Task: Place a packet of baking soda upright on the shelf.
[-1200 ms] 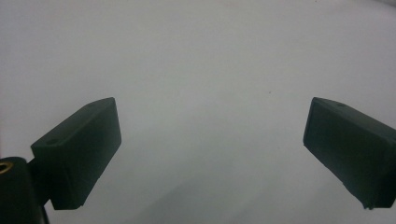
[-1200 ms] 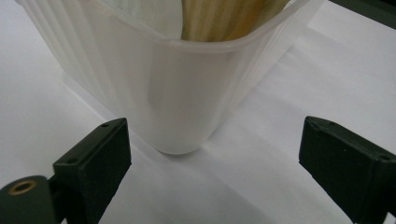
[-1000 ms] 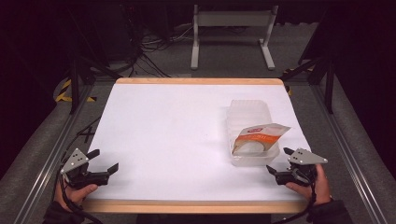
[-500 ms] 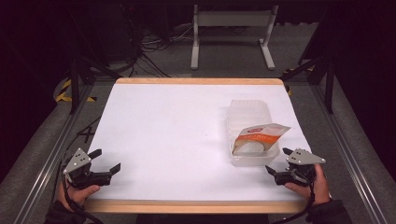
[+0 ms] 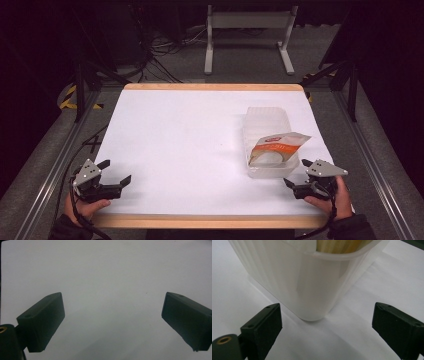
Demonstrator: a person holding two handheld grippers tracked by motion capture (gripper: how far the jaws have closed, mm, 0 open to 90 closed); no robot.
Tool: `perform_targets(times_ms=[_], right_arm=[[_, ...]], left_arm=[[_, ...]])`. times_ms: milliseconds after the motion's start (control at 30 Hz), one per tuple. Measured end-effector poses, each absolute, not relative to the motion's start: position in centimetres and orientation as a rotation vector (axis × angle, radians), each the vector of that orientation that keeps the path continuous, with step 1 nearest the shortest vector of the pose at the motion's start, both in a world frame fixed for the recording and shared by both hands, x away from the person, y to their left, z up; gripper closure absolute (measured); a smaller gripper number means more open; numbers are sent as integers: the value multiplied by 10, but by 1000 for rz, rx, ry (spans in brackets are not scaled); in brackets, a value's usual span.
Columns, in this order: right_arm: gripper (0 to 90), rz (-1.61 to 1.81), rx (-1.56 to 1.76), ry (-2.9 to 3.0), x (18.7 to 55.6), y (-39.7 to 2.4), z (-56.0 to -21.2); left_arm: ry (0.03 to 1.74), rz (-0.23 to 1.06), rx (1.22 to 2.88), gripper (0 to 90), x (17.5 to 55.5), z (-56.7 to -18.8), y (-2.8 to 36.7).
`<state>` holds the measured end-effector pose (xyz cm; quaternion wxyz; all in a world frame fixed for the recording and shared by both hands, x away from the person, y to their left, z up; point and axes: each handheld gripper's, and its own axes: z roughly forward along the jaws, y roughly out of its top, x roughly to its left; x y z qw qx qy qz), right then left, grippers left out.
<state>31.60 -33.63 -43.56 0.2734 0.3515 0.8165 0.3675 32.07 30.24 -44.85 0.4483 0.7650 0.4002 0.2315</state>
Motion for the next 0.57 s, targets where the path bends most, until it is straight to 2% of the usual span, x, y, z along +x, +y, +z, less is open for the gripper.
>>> perform_targets(times_ms=[100, 567], right_arm=[[99, 987, 945, 2197, 316, -336, -436], [98, 998, 948, 2198, 317, -337, -437]], left_arm=[[999, 609, 1889, 66, 321, -449, 302], [983, 608, 1891, 67, 321, -447, 297]])
